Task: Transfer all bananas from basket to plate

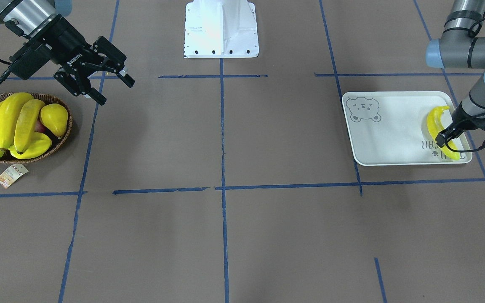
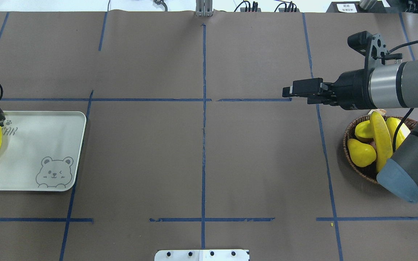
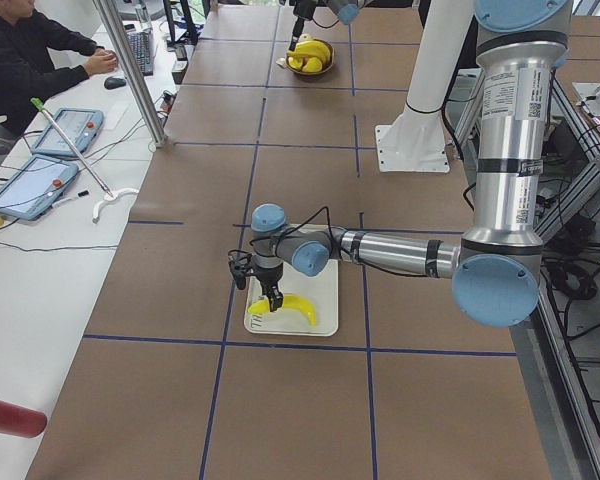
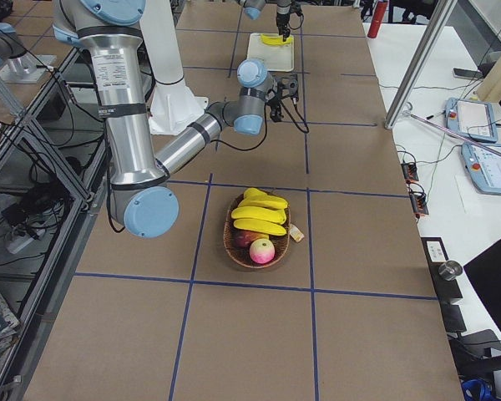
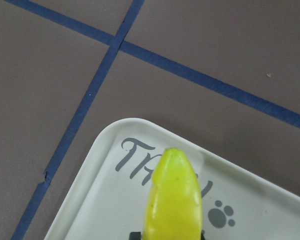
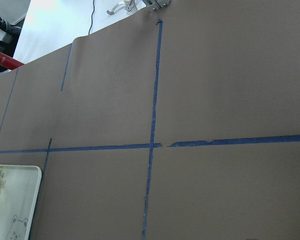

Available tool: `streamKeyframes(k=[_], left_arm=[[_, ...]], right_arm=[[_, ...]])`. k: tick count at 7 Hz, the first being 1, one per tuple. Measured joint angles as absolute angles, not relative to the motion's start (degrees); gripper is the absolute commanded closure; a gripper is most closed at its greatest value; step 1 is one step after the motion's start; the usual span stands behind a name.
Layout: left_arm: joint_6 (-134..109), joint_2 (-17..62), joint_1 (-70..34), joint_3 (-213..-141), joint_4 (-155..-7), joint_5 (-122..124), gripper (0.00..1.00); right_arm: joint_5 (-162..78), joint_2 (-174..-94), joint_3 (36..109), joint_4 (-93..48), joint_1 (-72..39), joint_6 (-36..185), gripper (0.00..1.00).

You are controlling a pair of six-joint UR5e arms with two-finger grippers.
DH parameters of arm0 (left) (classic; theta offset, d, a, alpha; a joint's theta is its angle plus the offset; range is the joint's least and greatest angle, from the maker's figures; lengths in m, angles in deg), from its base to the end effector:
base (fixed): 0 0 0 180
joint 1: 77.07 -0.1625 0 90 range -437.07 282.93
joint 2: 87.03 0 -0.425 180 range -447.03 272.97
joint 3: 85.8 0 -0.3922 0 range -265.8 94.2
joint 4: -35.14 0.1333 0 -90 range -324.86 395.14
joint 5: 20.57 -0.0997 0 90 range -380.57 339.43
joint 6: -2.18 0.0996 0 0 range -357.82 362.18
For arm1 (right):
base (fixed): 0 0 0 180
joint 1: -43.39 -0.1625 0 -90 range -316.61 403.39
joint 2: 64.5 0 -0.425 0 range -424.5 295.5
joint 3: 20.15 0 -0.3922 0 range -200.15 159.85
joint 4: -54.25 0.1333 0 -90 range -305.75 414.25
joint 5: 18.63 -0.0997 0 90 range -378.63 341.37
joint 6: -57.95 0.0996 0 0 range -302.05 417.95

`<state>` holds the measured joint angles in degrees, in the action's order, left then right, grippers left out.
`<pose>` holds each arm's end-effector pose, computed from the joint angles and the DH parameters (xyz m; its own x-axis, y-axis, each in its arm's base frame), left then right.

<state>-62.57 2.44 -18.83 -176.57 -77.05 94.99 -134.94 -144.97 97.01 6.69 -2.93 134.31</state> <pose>0.1941 -0.4852 0.6309 0.7303 -0.4486 -0.5152 0.4078 0.8913 -0.1980 -0.2749 -0.4169 0.2662 0.2086 -0.0877 0.9741 -0.3072 0.9397 0.1504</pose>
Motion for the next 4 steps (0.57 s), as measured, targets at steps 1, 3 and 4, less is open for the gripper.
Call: streamKeyframes(k=[1,3,4], left_arm=[[-62.64,2.63,-18.72,-176.83,-77.1,95.0,0.0],[-63.29,3.29,-16.2,-177.29,-79.89,95.36,0.0],[-63.86,3.76,-15.3,-177.39,-81.75,95.52,0.0]], right_arm=[[-135.01,-145.02,97.01,6.64,-2.97,134.16,0.0],[-135.41,-146.31,96.96,6.47,-4.37,133.71,0.0],[-135.83,-148.37,97.01,6.43,-6.04,133.58,0.0]])
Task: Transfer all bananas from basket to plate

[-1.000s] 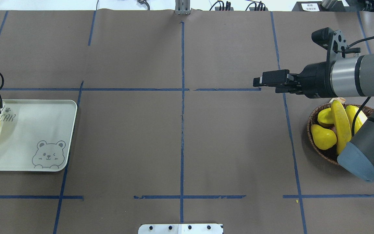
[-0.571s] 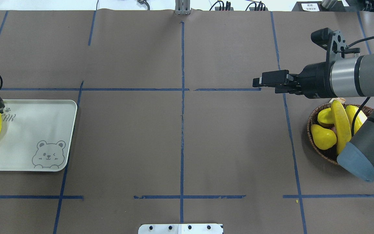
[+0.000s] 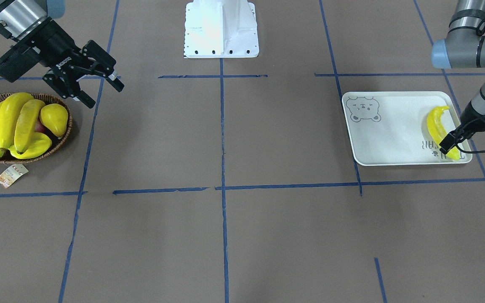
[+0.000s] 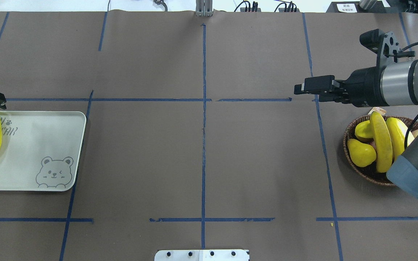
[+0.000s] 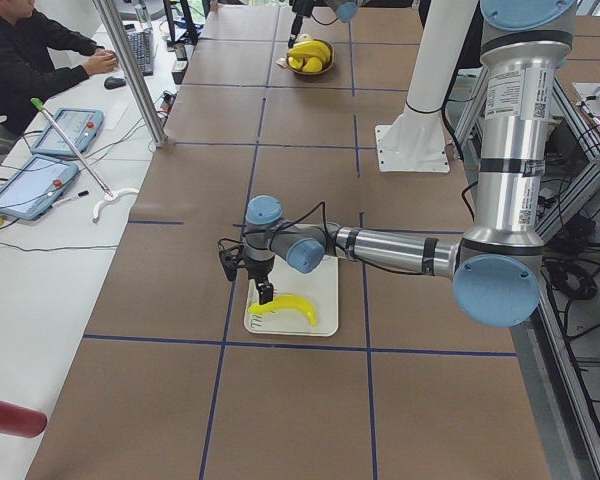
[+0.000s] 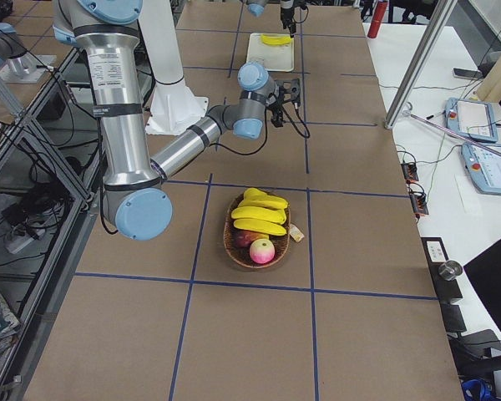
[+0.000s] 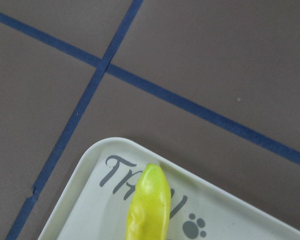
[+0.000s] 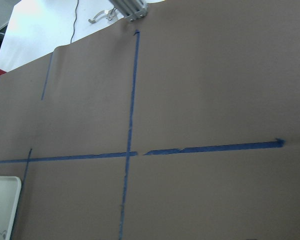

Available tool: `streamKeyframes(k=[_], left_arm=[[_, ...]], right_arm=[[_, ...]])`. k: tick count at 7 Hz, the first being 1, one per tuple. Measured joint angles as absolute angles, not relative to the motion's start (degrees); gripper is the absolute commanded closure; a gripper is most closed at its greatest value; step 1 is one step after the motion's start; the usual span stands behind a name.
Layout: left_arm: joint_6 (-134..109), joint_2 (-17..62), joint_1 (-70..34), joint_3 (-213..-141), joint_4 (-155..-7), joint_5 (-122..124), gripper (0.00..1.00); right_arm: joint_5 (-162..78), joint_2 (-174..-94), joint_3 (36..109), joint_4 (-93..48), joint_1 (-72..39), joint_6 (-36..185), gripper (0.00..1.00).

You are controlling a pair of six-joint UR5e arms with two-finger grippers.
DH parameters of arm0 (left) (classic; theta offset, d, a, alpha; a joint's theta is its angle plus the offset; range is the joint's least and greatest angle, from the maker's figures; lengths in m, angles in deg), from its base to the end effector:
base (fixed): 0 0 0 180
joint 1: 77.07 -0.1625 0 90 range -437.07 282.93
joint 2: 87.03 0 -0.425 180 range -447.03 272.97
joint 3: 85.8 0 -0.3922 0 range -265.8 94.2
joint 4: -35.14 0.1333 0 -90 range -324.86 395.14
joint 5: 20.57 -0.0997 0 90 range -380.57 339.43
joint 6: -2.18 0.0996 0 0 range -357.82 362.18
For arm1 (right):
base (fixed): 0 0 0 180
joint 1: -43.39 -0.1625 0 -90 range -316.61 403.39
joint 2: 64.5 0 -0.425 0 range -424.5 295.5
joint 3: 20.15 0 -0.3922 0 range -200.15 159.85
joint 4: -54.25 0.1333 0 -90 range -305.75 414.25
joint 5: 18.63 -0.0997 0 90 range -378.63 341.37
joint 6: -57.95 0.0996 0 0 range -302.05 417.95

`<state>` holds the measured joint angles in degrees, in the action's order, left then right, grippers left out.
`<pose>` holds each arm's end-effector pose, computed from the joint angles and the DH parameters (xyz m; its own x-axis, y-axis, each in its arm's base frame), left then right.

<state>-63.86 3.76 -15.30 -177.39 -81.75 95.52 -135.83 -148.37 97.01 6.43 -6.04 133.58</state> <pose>0.1711 -0.5079 0.6005 0.6571 -0.4529 -0.6026 0.4626 0.8734 -0.1520 -0.2481 -0.4247 0.2955 0.2543 -0.0424 0.9662 -0.3352 0.9333 0.1292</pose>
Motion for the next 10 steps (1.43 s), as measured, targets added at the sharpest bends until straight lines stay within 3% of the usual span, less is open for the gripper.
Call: streamKeyframes(k=[7,10], left_arm=[[-64.94,3.6,-14.67,-176.72,-98.6,105.52,0.0],[-70.36,4.3,-14.69,-180.19,-100.58,109.08,0.01]], right_arm=[[-140.61,-159.2,101.92,-16.96,-13.26,111.77,0.0],[-142.86,-165.52,100.0,-19.03,-14.03,100.93,0.0]])
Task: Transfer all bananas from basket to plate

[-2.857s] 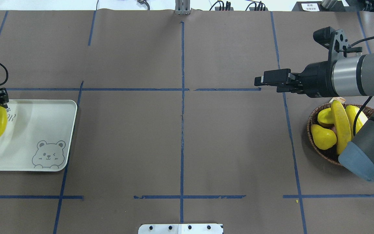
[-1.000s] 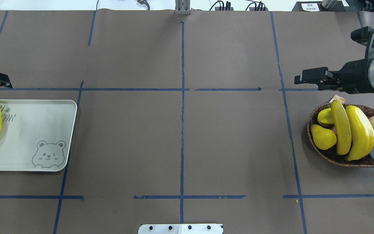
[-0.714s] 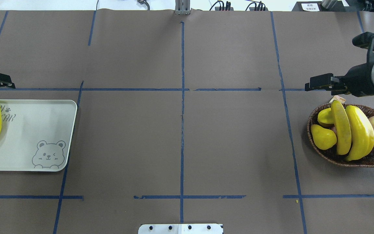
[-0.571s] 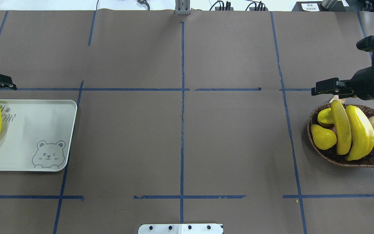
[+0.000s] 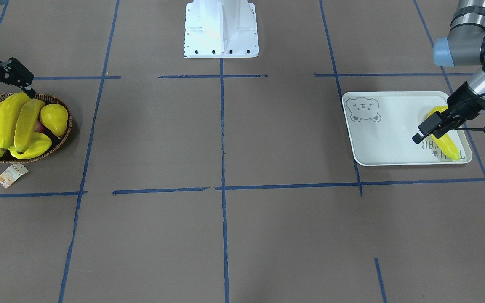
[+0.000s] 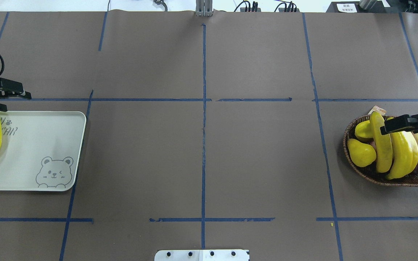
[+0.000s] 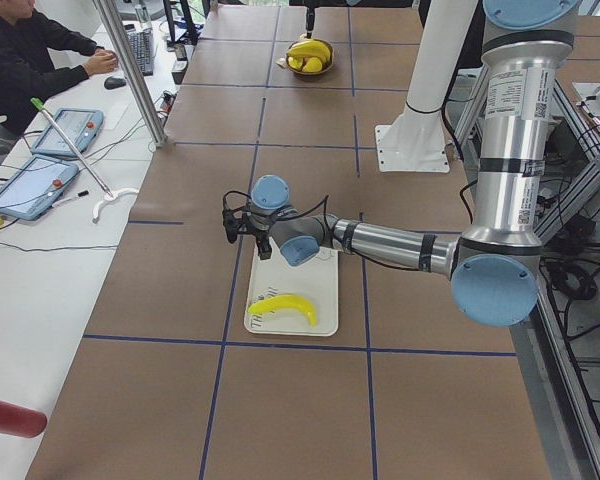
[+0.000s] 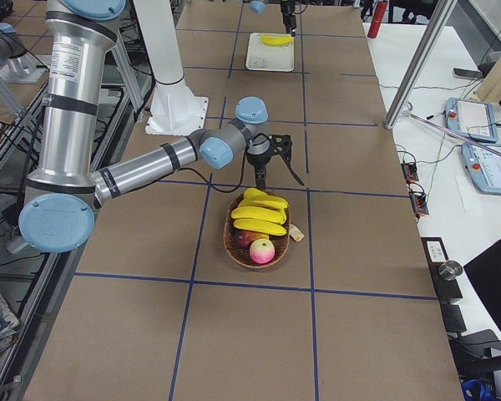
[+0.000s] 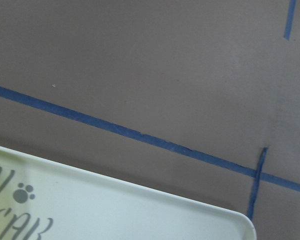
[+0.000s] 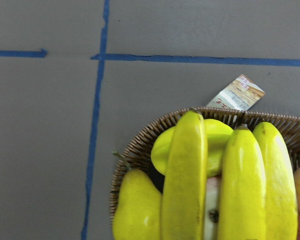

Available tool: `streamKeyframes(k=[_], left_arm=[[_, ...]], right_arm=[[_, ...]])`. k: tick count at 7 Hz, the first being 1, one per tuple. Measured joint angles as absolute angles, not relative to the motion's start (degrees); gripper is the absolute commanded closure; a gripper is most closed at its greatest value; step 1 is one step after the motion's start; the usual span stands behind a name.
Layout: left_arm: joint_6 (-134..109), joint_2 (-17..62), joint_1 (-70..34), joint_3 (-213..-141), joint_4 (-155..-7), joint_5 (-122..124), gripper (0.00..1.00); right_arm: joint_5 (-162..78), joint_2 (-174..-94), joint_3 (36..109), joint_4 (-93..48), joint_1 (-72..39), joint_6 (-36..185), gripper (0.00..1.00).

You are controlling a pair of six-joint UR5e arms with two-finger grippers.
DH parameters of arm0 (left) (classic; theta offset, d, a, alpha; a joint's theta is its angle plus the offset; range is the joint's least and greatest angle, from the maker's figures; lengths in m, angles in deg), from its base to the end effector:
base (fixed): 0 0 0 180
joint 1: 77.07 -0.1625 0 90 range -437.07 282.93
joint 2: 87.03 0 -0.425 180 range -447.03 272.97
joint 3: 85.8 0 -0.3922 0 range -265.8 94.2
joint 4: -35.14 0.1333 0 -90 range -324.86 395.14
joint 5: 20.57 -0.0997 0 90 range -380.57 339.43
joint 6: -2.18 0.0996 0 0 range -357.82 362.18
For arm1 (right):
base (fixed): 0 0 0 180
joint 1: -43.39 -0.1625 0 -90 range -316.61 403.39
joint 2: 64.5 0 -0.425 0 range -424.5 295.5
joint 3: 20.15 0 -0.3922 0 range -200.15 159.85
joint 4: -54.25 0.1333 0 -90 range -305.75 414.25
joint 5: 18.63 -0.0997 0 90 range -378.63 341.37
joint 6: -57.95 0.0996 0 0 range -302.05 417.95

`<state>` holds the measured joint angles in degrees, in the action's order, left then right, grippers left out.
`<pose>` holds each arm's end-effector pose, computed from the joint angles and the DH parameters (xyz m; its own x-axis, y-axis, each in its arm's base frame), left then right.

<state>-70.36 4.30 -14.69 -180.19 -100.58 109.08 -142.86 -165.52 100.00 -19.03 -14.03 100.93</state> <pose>0.1803 -0.4950 0.5181 0.4110 -0.2871 -0.8653 0.3434 0.9280 -0.1448 -0.1602 -0.3941 0.4595 0.6775 -0.0632 0.7328 -0.0347 0.9925 0.1176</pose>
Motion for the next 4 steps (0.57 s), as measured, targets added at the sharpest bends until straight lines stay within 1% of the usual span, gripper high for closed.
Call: streamKeyframes(k=[1,3,4], left_arm=[[-71.21,4.3,-14.69,-180.76,-100.68,109.13,0.01],[-71.6,4.3,-14.67,-181.25,-100.73,109.16,0.01],[-71.63,4.31,-14.67,-181.3,-100.73,109.16,0.01]], right_arm=[[-142.58,-166.12,97.33,-17.57,-13.97,99.7,0.01],[-142.72,-166.63,95.18,-15.29,-13.95,99.45,0.16],[-143.19,-167.08,94.94,-15.18,-13.91,99.47,0.18]])
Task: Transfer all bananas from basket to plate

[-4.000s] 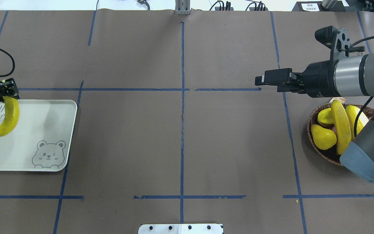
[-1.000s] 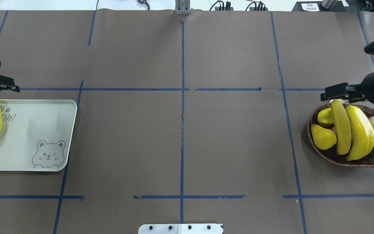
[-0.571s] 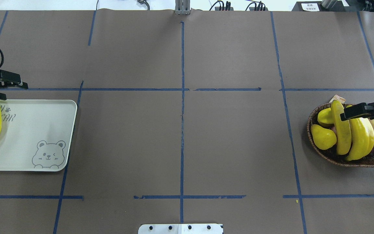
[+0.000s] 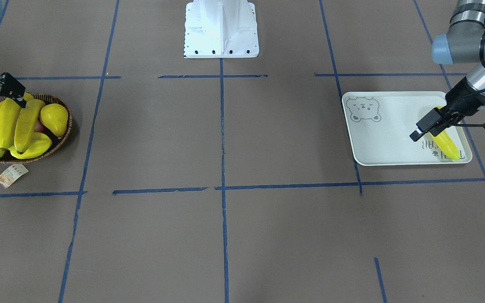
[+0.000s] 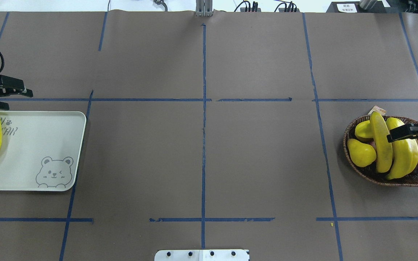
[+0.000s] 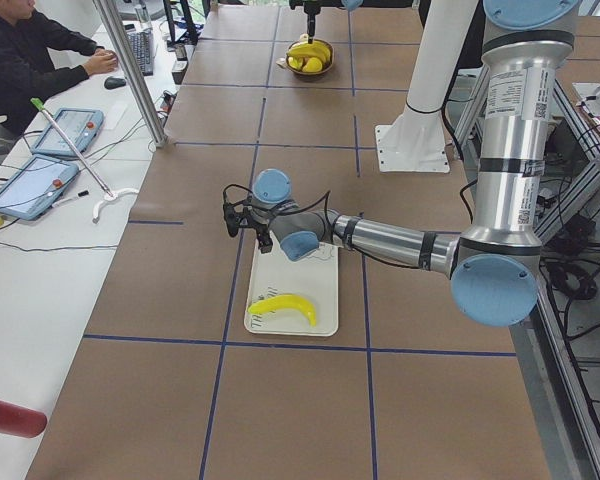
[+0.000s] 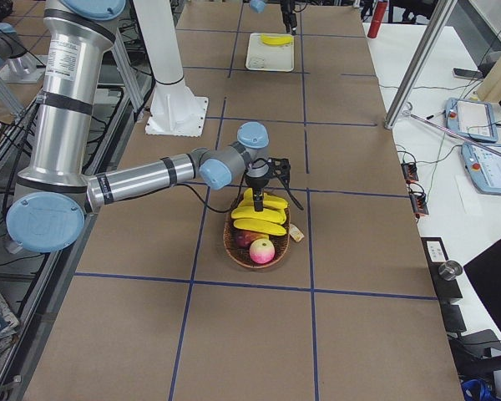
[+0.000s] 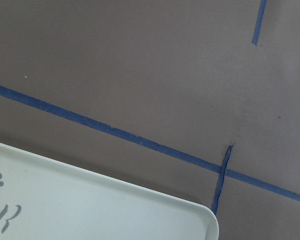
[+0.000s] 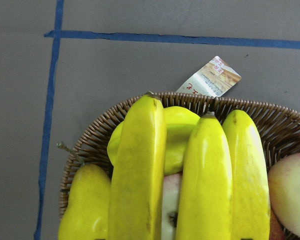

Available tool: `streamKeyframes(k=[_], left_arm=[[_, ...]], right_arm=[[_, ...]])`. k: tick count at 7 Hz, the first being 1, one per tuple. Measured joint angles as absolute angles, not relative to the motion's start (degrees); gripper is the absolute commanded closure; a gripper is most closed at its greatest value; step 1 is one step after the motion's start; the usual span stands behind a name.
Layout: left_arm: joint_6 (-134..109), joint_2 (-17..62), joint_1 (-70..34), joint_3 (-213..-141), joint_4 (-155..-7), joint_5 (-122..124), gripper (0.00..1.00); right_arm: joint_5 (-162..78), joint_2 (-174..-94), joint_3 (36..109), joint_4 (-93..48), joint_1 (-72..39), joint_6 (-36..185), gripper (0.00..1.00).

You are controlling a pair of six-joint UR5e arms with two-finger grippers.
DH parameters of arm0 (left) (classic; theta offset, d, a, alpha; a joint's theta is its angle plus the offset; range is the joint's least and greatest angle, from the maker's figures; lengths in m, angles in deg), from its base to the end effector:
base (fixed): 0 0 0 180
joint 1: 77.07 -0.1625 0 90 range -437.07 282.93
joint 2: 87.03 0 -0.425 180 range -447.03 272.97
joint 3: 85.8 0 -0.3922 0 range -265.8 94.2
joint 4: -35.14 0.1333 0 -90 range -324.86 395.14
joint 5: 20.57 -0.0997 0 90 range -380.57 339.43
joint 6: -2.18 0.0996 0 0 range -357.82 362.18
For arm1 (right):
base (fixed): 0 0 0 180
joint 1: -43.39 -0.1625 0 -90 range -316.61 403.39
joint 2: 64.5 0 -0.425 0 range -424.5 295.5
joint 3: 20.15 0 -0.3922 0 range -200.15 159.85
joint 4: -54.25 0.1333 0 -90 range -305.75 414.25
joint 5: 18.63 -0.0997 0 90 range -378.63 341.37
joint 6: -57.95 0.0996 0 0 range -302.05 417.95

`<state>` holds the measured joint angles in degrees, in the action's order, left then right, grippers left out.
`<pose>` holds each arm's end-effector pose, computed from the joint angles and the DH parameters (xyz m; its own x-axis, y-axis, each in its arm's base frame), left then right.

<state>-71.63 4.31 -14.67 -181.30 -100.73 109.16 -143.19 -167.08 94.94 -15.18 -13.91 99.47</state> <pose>0.1795 -0.4937 0.5078 0.3939 -0.2906 -0.8720 0.3500 0.9246 -0.1501 -0.1615 -0.3938 0.5067 0.6937 -0.0608 0.7177 -0.0096 0.9956 0.0936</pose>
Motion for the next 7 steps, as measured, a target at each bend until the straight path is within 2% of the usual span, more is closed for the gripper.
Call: streamKeyframes(k=[5,7], left_arm=[[-71.71,4.11,-14.58,-181.57,-100.74,109.22,0.01],[-71.73,4.06,-14.58,-181.57,-100.74,109.24,0.01]], right_arm=[[-146.0,-168.7,93.86,-15.25,-13.64,98.83,0.21],[-146.07,-168.69,93.05,-15.2,-13.35,98.82,0.31]])
